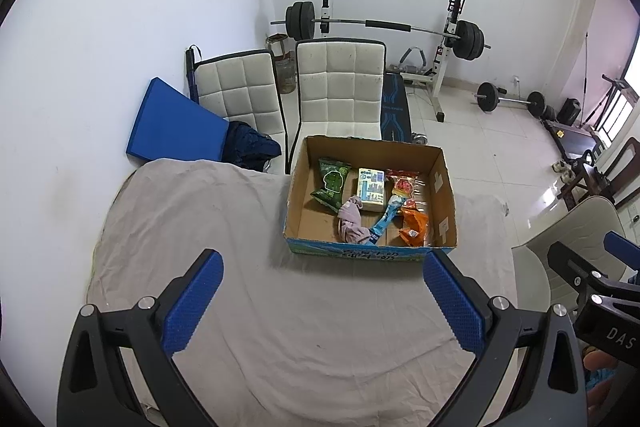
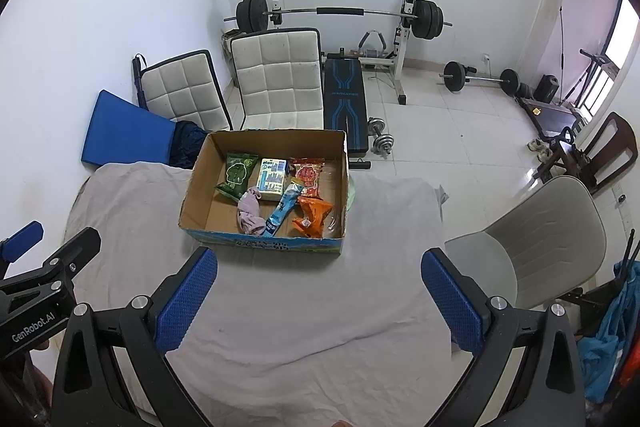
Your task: Organize soft objects
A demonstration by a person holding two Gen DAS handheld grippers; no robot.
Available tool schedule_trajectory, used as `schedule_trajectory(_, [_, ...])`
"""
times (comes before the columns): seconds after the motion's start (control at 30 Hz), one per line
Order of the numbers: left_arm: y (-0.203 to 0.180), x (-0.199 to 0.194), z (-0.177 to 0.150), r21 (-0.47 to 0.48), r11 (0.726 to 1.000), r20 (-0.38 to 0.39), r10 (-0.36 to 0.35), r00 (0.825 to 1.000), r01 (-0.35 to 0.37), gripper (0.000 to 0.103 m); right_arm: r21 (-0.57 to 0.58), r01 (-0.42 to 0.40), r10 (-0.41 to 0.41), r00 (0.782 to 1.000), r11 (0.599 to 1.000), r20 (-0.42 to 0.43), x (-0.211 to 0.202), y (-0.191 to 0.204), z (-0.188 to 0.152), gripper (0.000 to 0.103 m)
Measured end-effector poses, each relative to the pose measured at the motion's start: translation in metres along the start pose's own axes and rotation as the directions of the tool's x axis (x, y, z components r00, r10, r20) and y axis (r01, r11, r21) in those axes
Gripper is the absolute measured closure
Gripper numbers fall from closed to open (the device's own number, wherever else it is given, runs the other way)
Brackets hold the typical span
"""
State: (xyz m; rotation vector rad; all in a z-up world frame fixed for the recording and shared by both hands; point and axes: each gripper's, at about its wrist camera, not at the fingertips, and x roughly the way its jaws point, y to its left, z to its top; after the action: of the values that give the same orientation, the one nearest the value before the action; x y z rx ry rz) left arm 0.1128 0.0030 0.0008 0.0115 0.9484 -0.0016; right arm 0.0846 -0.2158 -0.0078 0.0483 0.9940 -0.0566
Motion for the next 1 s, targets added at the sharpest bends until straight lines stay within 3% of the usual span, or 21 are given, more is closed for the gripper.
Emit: schedule_trajectory(1.0, [-0.010, 0.000, 0.002, 0.012, 1.000, 0.000, -0.013, 1.000, 0.013, 0.000, 0.015, 0.000, 0.000, 1.000, 1.000, -0.001, 0.000, -0.012, 0.002, 0.000])
